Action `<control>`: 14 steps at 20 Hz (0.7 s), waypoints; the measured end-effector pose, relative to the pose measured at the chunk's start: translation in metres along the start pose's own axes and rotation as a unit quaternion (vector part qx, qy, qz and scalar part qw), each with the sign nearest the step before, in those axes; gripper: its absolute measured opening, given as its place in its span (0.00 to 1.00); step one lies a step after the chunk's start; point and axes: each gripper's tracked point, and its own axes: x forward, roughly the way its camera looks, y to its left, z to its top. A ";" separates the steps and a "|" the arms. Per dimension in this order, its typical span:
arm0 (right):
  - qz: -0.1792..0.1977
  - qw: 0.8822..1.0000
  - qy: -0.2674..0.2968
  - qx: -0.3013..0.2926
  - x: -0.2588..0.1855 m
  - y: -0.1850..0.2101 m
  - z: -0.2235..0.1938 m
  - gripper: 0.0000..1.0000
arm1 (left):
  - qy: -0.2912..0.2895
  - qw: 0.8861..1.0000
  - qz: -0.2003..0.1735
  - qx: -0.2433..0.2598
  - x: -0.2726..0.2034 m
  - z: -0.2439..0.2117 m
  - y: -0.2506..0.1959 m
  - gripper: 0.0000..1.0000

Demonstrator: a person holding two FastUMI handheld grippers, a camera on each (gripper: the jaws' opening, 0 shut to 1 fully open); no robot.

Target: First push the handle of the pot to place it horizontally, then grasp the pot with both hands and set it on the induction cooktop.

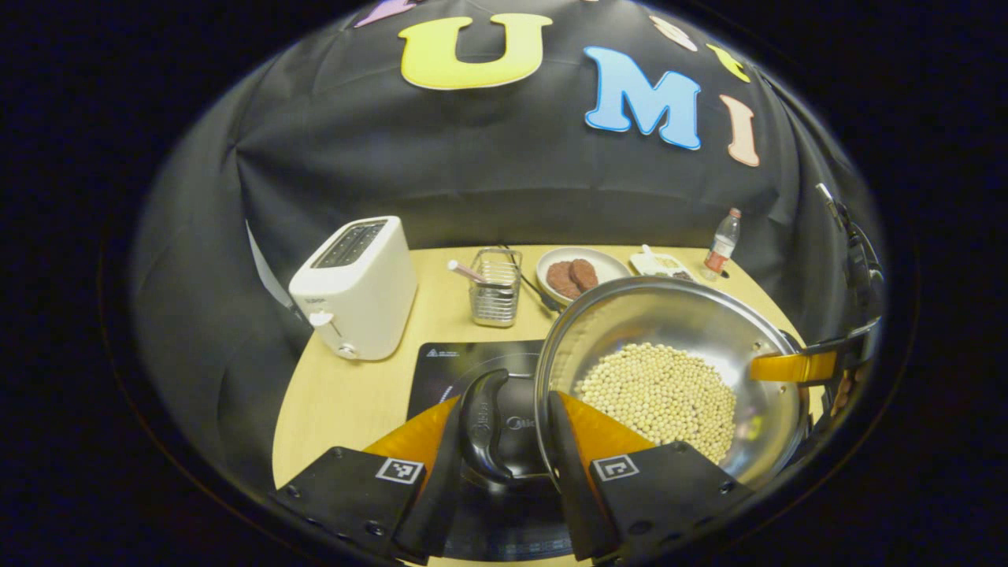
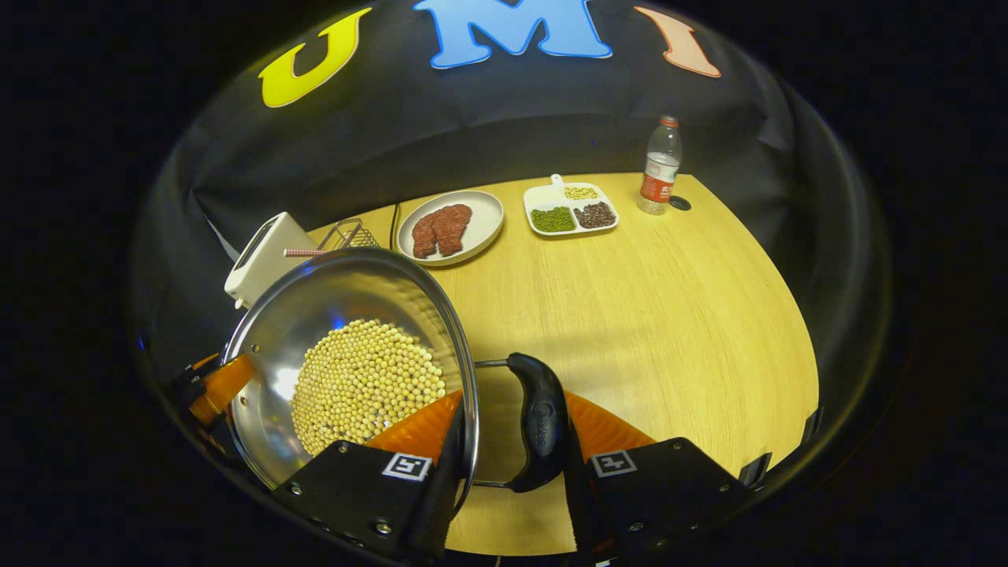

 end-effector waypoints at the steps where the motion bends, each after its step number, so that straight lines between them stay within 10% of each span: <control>1: 0.001 1.000 0.001 -0.001 0.001 0.007 0.000 0.59 | 0.001 1.000 0.003 -0.002 0.000 0.000 0.007 0.60; 14: 0.002 1.000 0.011 0.001 0.029 0.073 0.000 0.59 | 0.000 1.000 0.009 -0.011 0.020 -0.002 0.079 0.60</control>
